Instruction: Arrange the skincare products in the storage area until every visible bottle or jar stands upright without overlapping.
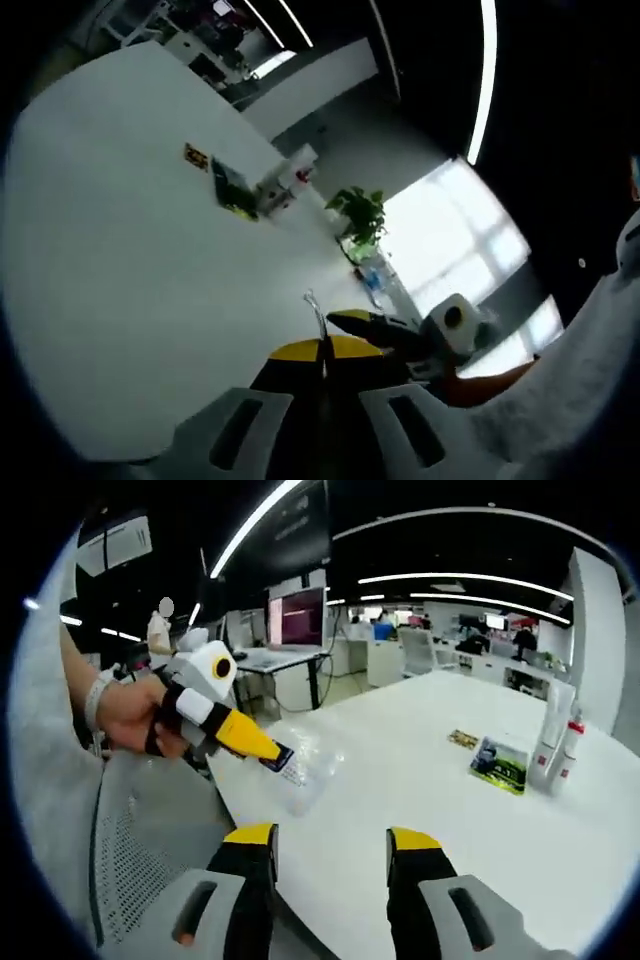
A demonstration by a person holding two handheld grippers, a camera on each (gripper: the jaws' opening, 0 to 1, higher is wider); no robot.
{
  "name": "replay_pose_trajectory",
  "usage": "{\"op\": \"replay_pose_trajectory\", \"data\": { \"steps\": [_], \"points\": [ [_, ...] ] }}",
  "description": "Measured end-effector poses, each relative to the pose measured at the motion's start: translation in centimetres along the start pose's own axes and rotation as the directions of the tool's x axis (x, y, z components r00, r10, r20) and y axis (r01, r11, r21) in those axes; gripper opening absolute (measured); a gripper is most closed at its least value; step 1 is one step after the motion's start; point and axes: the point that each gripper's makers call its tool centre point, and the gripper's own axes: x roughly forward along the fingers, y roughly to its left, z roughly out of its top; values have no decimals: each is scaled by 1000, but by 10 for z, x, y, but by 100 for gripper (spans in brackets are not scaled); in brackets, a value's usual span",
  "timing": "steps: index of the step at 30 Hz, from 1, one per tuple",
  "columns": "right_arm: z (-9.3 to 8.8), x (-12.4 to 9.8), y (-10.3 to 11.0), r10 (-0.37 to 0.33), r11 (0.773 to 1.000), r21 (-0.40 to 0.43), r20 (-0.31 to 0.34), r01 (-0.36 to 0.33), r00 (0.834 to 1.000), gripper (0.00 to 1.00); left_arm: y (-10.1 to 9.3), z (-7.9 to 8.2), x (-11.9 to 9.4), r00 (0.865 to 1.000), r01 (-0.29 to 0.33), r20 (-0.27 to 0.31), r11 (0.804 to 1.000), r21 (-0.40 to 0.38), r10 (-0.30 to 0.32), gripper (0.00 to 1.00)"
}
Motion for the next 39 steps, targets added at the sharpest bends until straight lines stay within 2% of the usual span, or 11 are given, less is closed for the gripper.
{"op": "replay_pose_trajectory", "data": {
  "steps": [2,5,10,14,21,27,39],
  "points": [
    [-4,2,5,9,999,-41,-22,-10,1000,34,2,3,1,1000,-10,-8,1000,8,10,0],
    [-4,3,7,15,998,-58,-27,-17,1000,32,2,15,2,1000,-11,2,1000,12,11,0],
    [-13,5,0,1,999,-34,-69,-4,998,32,2,43,7,999,-4,44,1000,7,4,0],
    [-17,6,1,1,999,-37,-88,-4,996,35,2,60,13,999,-5,50,1000,2,5,0],
    [-22,7,4,14,999,-46,-115,-19,993,32,4,93,27,997,10,71,1000,-9,-9,0],
    [-25,7,3,16,999,-42,-129,-21,992,31,13,111,43,998,-2,62,1000,-25,3,0],
    [-28,9,-1,9,999,-30,-136,-13,991,32,35,161,82,1000,-2,21,1000,-26,2,0]
  ]
}}
